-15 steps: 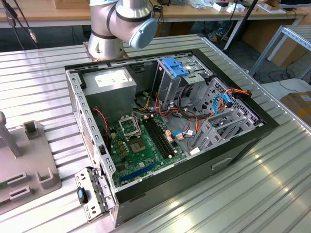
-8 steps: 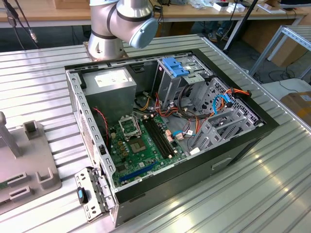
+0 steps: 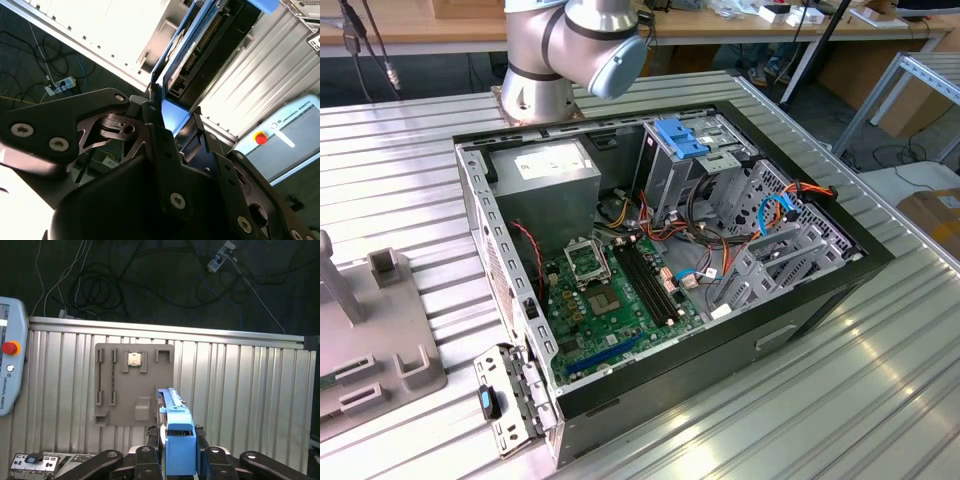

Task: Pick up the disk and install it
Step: 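Pick up the disk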

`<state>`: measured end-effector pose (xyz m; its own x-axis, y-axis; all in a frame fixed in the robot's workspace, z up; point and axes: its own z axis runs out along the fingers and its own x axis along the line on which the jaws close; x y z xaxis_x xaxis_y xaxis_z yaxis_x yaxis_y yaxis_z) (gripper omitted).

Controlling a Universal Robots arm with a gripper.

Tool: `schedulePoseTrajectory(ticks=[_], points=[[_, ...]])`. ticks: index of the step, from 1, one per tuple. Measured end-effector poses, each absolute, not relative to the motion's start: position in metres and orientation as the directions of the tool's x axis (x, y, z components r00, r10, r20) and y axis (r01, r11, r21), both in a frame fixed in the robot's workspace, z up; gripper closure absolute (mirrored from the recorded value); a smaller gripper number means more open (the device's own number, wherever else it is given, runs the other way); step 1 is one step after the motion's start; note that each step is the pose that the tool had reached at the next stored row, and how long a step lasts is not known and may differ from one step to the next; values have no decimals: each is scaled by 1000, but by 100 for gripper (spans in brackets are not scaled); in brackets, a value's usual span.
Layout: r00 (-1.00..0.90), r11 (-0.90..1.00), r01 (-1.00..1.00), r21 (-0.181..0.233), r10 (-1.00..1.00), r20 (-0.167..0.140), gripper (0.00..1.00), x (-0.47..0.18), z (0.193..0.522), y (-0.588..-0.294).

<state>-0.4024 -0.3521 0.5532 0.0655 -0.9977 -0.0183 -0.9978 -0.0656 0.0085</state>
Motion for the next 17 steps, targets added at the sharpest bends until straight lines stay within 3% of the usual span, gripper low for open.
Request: schedulePoseTrajectory(ticks=[17], points=[[65, -66, -998, 9, -998, -19, 64, -360, 553, -352]])
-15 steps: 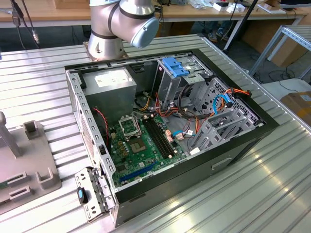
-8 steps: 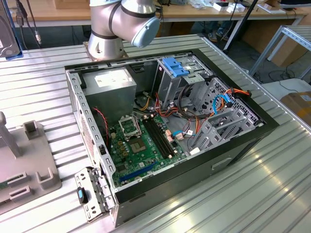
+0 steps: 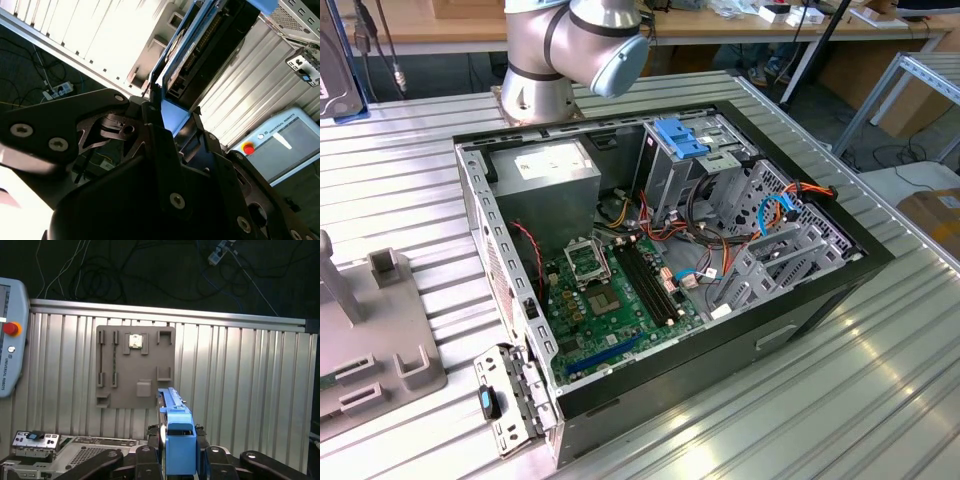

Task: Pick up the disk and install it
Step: 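Pick up the disk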

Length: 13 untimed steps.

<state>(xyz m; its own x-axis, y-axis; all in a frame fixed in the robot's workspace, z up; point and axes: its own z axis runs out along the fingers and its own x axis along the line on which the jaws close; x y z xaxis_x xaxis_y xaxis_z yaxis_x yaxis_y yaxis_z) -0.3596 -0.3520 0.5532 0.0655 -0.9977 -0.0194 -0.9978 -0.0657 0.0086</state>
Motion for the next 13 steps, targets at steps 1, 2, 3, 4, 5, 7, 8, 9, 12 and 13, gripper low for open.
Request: schedulePoseTrajectory(ticks=[1, 2, 3, 4, 5, 7, 8, 9, 12, 13], points=[[66, -66, -998, 9, -998, -19, 64, -355, 553, -352], [66, -66, -998, 9, -998, -19, 64, -350, 553, -352], [65, -66, -998, 9, -998, -19, 64, -346, 553, -352], [66, -66, -998, 9, -998, -19, 64, -343, 553, -352], [66, -66, -998, 8, -998, -19, 64, -340, 553, -352], [66, -66, -998, 9, -998, -19, 64, -333, 553, -352], [66, -66, -998, 9, -998, -19, 64, -327, 553, -352], [66, -66, -998, 8, -998, -19, 64, -322, 553, -352], [66, -66, -998, 8, -998, -19, 64, -312, 553, -352], [66, -66, -998, 9, -998, -19, 64, -308, 553, -352]])
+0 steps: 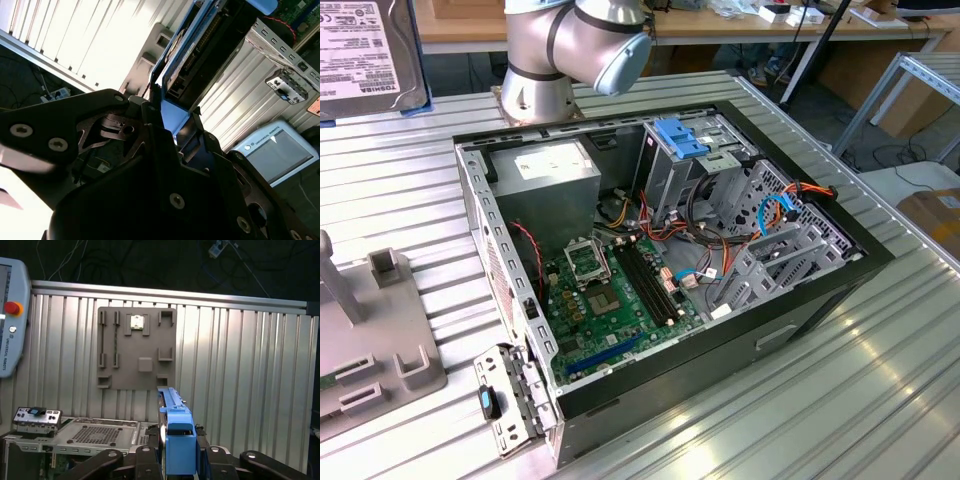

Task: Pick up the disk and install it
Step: 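Pick up the disk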

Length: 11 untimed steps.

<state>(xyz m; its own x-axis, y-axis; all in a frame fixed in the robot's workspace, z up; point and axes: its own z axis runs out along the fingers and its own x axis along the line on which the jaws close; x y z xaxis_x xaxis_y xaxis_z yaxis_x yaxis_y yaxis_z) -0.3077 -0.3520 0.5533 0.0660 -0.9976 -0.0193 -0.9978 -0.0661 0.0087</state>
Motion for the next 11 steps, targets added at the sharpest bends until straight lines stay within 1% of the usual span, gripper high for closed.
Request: schedulePoseTrajectory(ticks=[11], points=[[66, -66, -998, 9, -998, -19, 64, -275, 553, -352]])
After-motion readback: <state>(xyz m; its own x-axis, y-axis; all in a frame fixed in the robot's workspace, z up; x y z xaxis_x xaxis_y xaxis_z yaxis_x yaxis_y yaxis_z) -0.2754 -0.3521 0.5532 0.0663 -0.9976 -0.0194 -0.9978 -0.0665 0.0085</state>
